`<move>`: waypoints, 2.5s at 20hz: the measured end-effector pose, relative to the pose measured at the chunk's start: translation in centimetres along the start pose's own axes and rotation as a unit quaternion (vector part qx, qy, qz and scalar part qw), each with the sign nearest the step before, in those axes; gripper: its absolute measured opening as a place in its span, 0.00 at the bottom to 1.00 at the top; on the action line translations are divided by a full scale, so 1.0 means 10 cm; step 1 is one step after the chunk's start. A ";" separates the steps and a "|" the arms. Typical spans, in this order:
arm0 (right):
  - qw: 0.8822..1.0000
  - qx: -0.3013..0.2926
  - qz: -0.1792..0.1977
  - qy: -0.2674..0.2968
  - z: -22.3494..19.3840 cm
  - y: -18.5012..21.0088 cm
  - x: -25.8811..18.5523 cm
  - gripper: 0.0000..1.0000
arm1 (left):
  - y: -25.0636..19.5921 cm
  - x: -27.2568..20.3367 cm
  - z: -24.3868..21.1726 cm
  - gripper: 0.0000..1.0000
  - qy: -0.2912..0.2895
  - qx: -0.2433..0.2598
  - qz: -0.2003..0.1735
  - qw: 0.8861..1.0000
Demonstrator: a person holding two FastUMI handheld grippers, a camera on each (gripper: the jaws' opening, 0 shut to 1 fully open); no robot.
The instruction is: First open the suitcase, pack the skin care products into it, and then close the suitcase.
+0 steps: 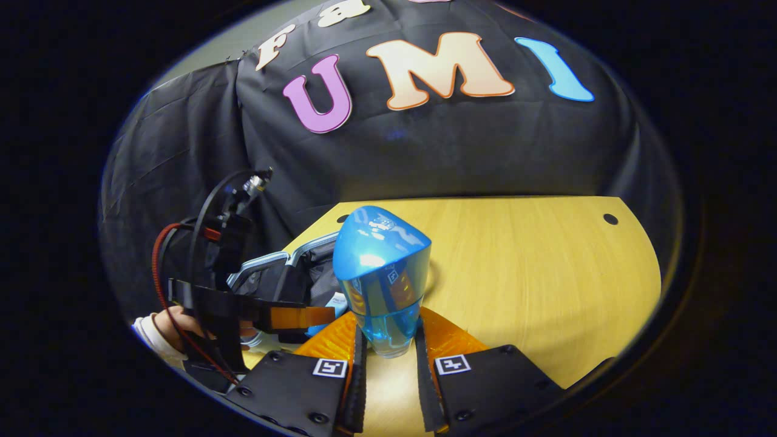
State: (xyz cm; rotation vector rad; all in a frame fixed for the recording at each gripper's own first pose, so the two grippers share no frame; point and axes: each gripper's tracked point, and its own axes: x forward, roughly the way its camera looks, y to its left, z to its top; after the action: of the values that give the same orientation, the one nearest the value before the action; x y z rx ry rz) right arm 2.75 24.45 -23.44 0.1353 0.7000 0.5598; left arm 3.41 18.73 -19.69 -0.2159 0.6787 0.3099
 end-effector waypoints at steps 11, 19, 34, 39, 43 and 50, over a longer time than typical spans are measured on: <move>0.991 -0.081 0.053 0.088 -0.51 0.60 0.86 0.39 | 0.64 -1.06 0.31 0.96 -0.104 -0.046 0.029 0.993; 0.985 -0.105 0.030 0.134 -0.83 0.60 1.17 0.34 | 1.17 -1.31 0.10 0.96 -0.115 -0.099 0.046 0.987; 0.997 -0.056 0.033 0.047 -0.13 0.59 0.82 0.98 | 2.62 -1.56 -0.19 0.96 -0.134 -0.178 0.157 0.962; 0.997 -0.074 0.012 0.006 0.18 0.37 0.32 0.94 | 3.28 -1.47 -0.36 0.96 -0.133 -0.212 0.201 0.947; 0.997 -0.079 -0.012 -0.018 0.33 0.20 -0.14 0.94 | 3.59 -1.28 -0.40 0.96 -0.134 -0.257 0.208 0.934; 0.995 -0.057 -0.065 -0.051 0.61 -0.17 -0.54 0.98 | 3.65 -0.86 -0.47 0.87 -0.128 -0.350 0.141 0.917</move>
State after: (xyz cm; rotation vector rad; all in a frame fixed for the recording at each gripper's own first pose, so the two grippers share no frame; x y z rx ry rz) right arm 4.04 20.57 -16.15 0.0122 0.5723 0.4642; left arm -18.42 49.57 -21.21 -0.7515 0.3116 0.8435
